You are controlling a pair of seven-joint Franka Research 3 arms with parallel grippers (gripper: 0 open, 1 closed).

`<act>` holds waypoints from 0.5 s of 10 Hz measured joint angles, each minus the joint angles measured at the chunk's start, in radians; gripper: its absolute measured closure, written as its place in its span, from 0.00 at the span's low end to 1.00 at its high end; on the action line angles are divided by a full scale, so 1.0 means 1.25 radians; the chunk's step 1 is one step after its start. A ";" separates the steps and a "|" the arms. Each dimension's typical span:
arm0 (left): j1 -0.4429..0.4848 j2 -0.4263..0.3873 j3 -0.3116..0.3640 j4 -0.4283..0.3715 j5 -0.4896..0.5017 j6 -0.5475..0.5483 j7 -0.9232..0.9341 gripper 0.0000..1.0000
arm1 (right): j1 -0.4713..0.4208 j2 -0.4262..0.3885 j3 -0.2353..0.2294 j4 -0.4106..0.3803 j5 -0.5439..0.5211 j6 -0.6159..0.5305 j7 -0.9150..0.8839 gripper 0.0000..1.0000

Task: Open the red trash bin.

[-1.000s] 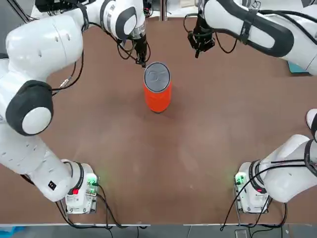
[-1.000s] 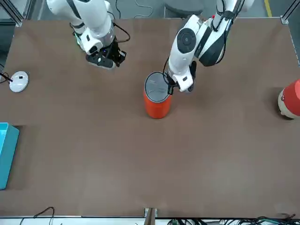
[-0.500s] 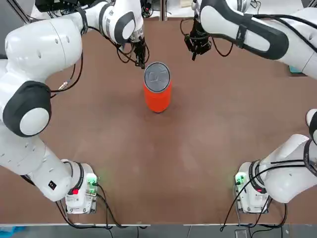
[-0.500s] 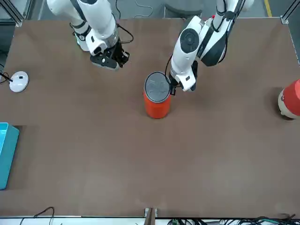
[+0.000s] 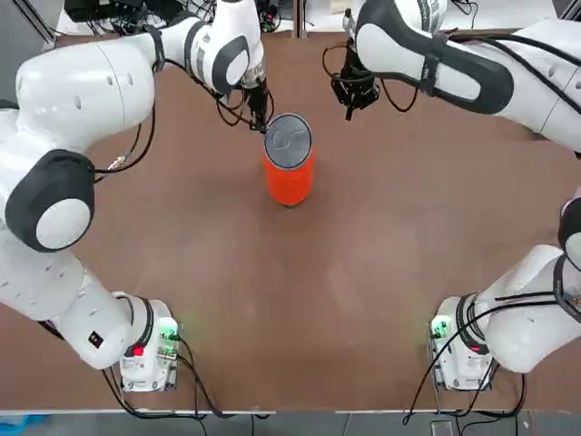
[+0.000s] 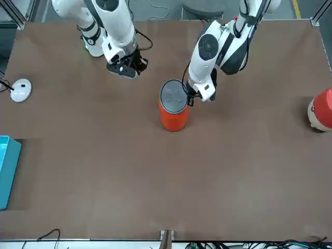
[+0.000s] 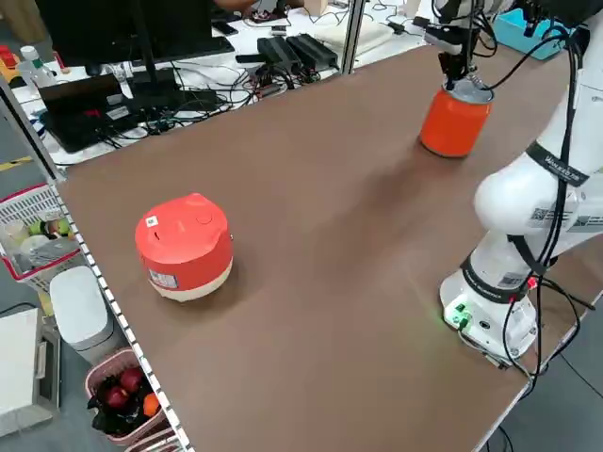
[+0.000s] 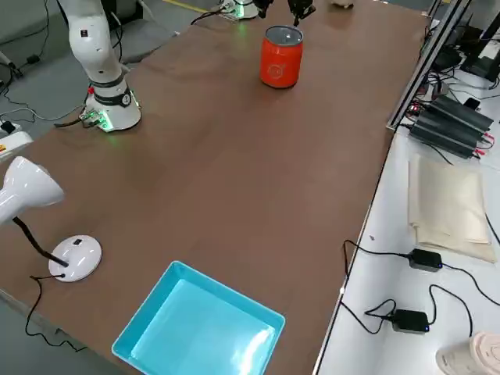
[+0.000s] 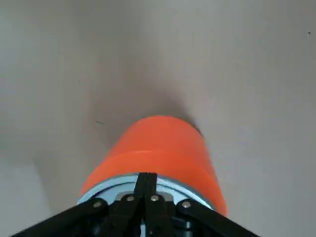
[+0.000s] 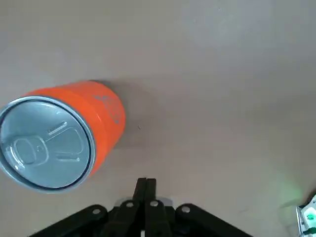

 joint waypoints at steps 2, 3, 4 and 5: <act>0.000 0.000 0.000 -0.006 0.000 0.000 0.000 0.99 | 0.006 0.005 0.000 0.000 0.005 0.004 0.002 0.99; 0.000 0.000 0.000 -0.007 0.000 0.002 0.000 0.99 | 0.007 0.007 0.000 0.000 0.012 0.008 0.003 0.99; 0.000 0.000 0.000 -0.007 0.000 0.005 0.000 0.99 | 0.007 0.010 0.000 0.000 0.017 0.012 0.004 0.99; 0.000 0.000 0.000 -0.008 0.000 0.007 0.000 0.99 | 0.010 0.014 0.000 0.000 0.021 0.017 0.006 0.99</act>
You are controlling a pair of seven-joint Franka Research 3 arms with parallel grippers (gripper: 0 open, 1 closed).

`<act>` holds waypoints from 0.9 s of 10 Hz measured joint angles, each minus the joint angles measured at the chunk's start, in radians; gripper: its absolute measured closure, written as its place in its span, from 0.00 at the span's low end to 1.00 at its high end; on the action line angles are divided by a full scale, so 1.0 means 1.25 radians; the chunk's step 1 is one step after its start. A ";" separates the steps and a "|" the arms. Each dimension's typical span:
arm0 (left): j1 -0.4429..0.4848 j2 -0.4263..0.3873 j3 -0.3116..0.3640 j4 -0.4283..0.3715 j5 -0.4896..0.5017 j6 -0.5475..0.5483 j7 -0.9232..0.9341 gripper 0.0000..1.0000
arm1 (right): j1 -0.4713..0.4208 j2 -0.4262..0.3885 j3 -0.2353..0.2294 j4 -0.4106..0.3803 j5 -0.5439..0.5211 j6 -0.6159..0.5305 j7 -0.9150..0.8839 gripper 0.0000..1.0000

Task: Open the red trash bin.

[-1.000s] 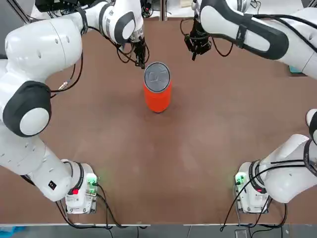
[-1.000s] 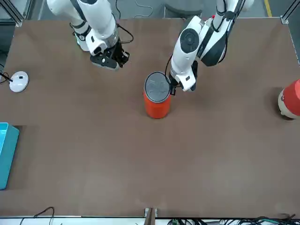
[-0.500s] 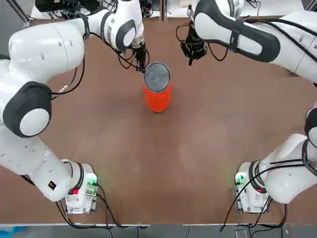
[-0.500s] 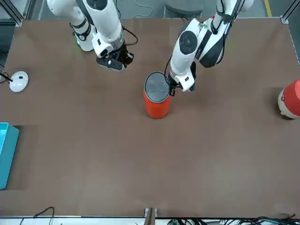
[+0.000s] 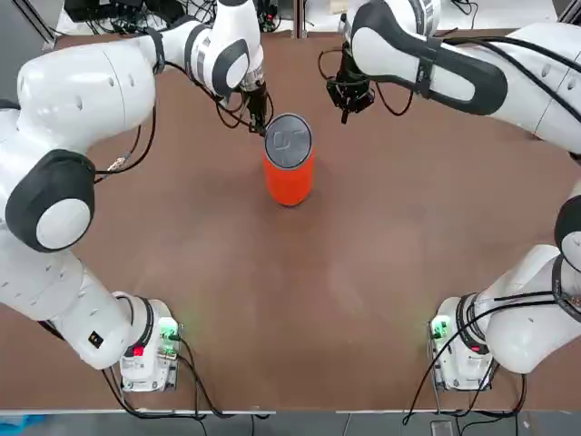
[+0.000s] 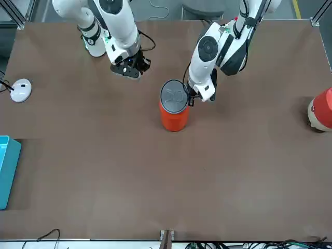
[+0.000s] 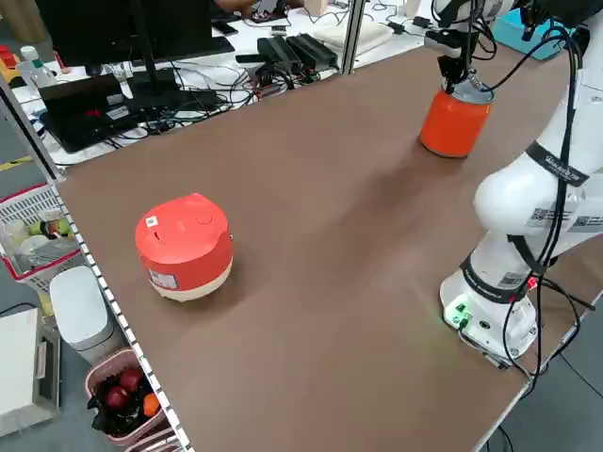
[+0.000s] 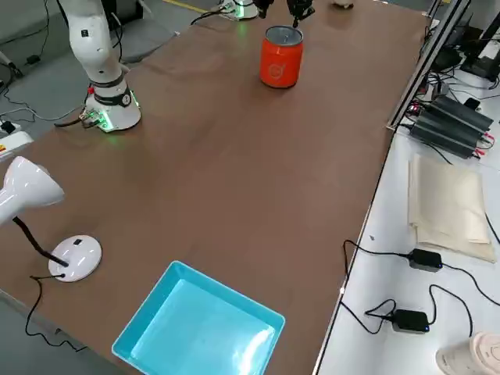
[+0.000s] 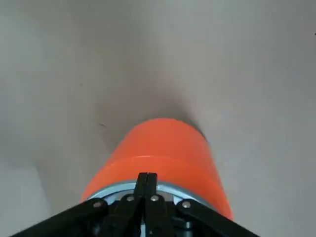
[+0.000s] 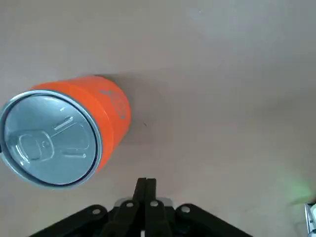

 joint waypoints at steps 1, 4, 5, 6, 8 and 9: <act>0.000 0.000 0.000 0.000 0.000 0.003 0.000 0.99 | 0.006 0.005 0.000 0.000 0.003 0.007 0.008 0.99; 0.000 0.001 0.000 -0.001 0.000 0.006 -0.001 0.99 | 0.028 0.023 0.000 0.000 0.006 0.028 0.024 0.99; 0.000 0.001 0.000 -0.001 0.000 0.007 -0.005 0.99 | 0.034 0.030 0.000 0.000 0.006 0.035 0.027 0.99; 0.000 0.001 0.000 -0.001 0.000 0.007 -0.009 0.99 | 0.041 0.036 0.000 0.000 0.006 0.045 0.035 0.99; 0.000 0.001 0.000 -0.001 0.000 0.007 -0.010 0.99 | 0.056 0.051 0.000 -0.001 0.007 0.069 0.051 0.99; 0.000 0.001 0.000 -0.001 0.000 0.007 -0.010 0.99 | 0.063 0.059 0.000 -0.001 0.009 0.080 0.057 0.99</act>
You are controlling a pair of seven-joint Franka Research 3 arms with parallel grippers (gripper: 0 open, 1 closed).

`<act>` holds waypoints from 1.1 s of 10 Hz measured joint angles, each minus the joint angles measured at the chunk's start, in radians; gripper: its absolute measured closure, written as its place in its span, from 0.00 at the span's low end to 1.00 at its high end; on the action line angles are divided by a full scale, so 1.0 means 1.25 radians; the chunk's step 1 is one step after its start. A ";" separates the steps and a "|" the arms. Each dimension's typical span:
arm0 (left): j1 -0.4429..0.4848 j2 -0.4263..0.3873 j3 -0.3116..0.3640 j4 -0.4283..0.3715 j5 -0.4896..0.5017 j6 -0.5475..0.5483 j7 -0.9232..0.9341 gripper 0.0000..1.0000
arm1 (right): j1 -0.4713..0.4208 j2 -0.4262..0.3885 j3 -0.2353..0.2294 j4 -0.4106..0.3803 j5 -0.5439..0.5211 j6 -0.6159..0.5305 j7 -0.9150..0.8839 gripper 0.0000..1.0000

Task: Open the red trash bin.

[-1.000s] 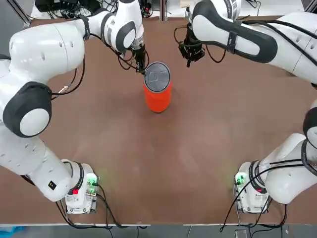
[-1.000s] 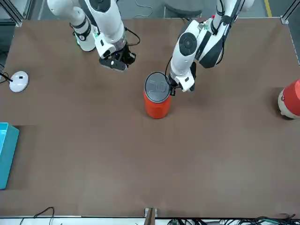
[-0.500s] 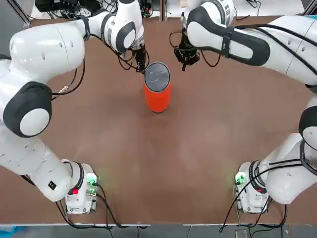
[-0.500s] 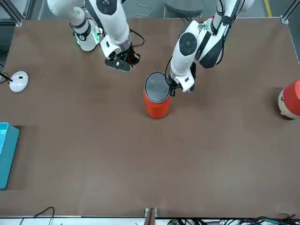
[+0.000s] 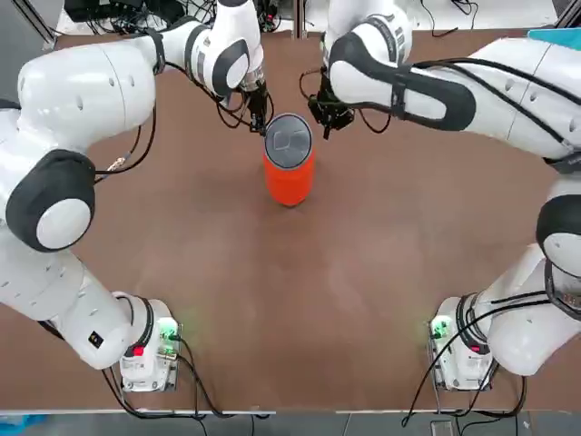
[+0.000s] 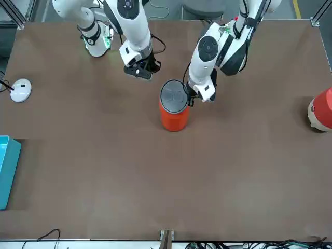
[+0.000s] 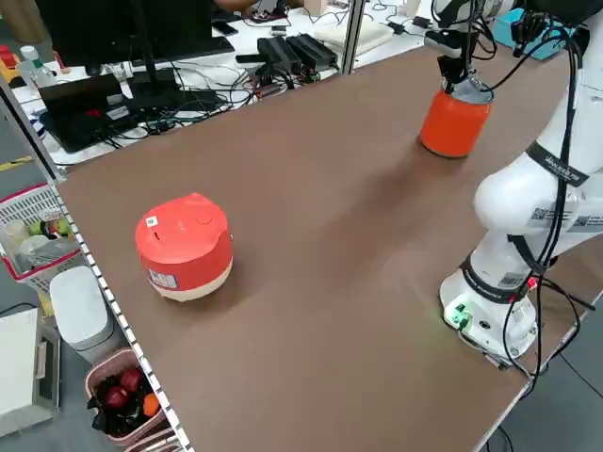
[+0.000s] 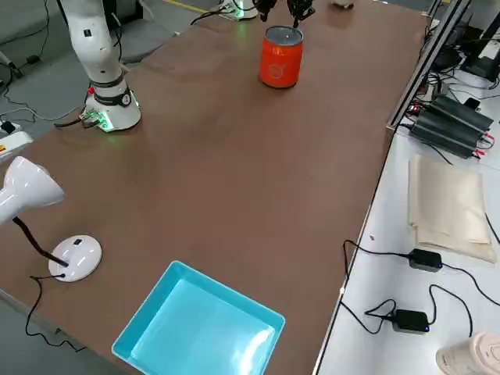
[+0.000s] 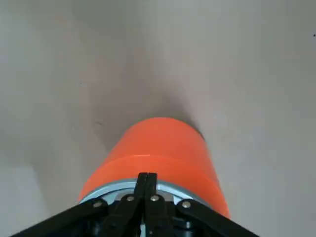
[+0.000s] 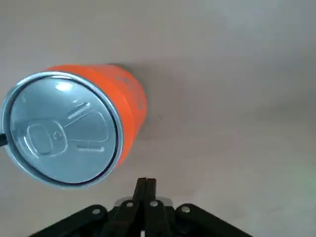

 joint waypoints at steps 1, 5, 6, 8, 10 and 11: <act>0.000 0.000 0.000 0.000 0.000 0.000 0.000 0.99 | 0.006 0.006 0.000 0.000 0.002 0.013 0.008 0.99; 0.000 0.000 0.000 0.000 0.000 0.000 0.000 0.99 | 0.043 0.044 0.000 -0.001 0.005 0.095 0.061 0.99; 0.000 0.000 0.000 0.000 0.000 0.001 0.000 0.99 | 0.047 0.055 0.000 -0.001 0.005 0.119 0.072 0.99; 0.000 0.000 0.000 0.000 0.000 0.001 0.000 0.99 | 0.054 0.078 0.000 -0.001 0.005 0.155 0.081 0.99; 0.000 0.000 0.000 0.000 0.000 0.001 0.000 0.99 | 0.054 0.091 -0.001 -0.001 0.005 0.175 0.085 0.99; 0.000 0.000 0.000 0.000 0.000 0.001 0.000 0.99 | 0.054 0.097 -0.002 -0.001 0.005 0.182 0.087 0.99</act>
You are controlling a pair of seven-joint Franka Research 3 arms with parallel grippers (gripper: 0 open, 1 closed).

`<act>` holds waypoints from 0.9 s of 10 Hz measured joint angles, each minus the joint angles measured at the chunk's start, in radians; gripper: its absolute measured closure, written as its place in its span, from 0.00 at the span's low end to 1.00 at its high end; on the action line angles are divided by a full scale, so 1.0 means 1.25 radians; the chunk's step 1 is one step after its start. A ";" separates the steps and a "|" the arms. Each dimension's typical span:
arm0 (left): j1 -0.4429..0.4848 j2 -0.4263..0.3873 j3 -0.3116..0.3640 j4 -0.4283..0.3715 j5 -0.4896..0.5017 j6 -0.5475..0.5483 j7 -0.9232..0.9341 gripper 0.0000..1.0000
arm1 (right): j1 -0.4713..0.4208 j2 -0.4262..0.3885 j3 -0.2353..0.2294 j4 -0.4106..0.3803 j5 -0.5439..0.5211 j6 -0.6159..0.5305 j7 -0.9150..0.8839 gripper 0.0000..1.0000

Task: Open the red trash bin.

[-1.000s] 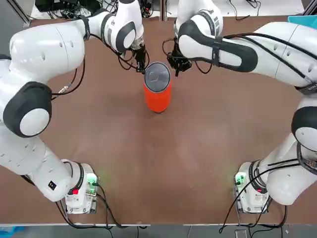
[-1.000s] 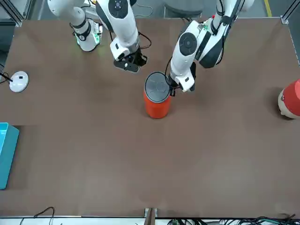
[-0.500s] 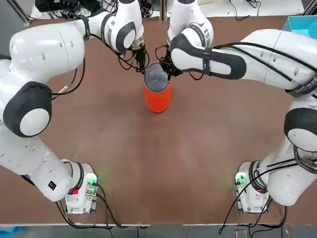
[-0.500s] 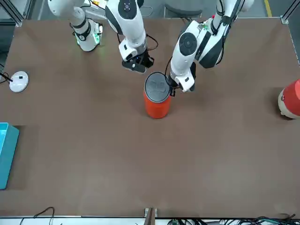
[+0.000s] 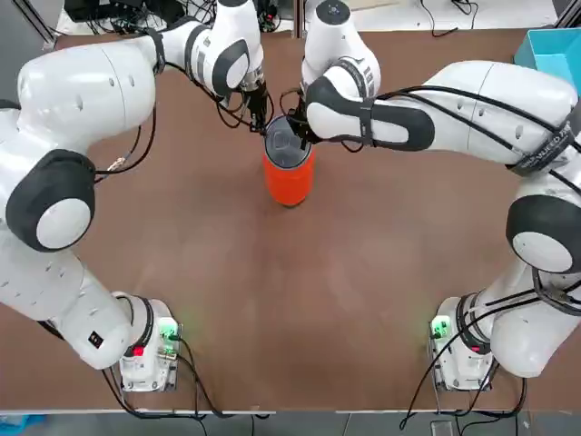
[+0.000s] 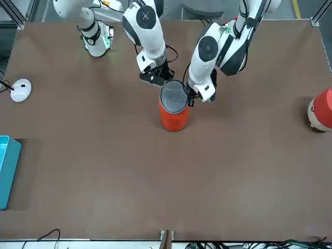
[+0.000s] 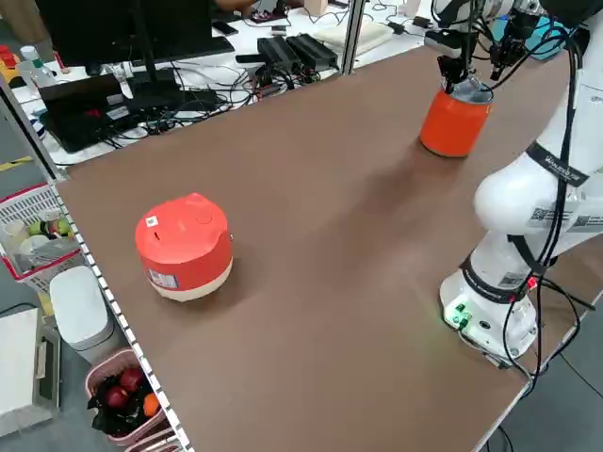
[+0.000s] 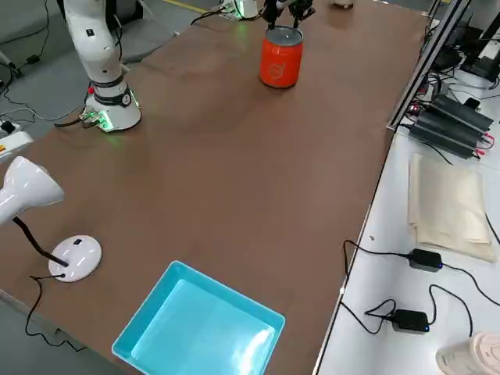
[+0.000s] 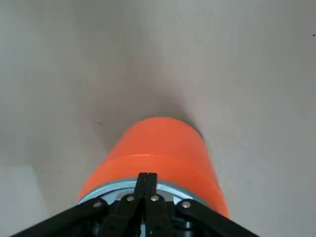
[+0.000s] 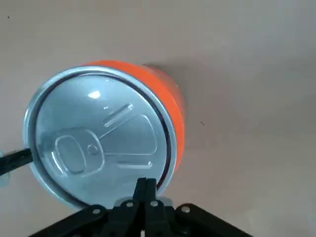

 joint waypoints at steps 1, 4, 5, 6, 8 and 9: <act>0.000 0.000 0.000 0.000 0.000 0.000 0.000 0.99 | 0.000 0.005 0.000 0.000 0.000 0.005 0.002 0.99; 0.000 0.000 0.000 0.000 0.000 0.000 0.000 0.99 | 0.000 0.012 -0.001 0.000 0.000 0.018 0.005 0.99; 0.000 0.000 0.000 0.000 0.000 0.000 0.000 0.99 | 0.000 0.017 -0.002 0.000 0.000 0.027 0.005 0.99; 0.000 0.000 0.000 0.000 0.000 0.000 0.000 0.99 | 0.000 0.021 -0.005 0.000 -0.001 0.033 0.006 0.99; 0.000 0.000 0.000 0.000 0.000 0.000 0.000 0.99 | -0.001 0.027 -0.012 0.000 -0.003 0.043 0.006 0.99; 0.000 0.000 0.000 0.000 0.000 0.000 0.000 0.99 | -0.003 0.028 -0.015 0.000 -0.004 0.049 0.006 0.99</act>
